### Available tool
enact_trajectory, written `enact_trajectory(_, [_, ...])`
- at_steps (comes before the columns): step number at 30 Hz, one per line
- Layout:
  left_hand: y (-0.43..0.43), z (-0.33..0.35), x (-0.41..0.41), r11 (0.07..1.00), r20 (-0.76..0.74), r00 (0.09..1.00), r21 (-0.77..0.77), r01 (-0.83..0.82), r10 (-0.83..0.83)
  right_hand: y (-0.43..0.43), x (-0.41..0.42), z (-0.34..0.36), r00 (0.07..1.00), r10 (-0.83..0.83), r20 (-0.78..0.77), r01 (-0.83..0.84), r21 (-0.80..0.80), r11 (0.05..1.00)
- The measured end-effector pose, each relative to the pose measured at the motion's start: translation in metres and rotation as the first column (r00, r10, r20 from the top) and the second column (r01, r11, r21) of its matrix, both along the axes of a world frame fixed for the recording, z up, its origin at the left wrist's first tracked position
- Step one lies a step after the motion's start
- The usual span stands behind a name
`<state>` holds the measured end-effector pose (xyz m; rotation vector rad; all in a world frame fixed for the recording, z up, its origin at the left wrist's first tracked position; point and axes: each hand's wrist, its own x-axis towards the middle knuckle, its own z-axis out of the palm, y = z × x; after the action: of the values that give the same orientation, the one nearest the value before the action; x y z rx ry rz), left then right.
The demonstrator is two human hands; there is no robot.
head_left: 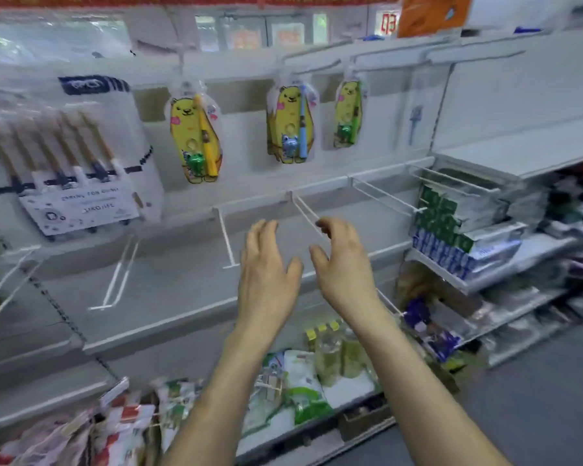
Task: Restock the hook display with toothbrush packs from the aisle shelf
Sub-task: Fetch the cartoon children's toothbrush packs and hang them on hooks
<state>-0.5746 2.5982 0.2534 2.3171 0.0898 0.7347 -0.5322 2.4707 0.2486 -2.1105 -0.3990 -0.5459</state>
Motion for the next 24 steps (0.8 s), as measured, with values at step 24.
enact_trajectory(24, [-0.505,-0.133,0.061,0.777,-0.3,0.927,0.518,0.357,-0.226,-0.541,-0.029,-0.146,0.727,-0.644,-0.238,0.43,-0.572,0.698])
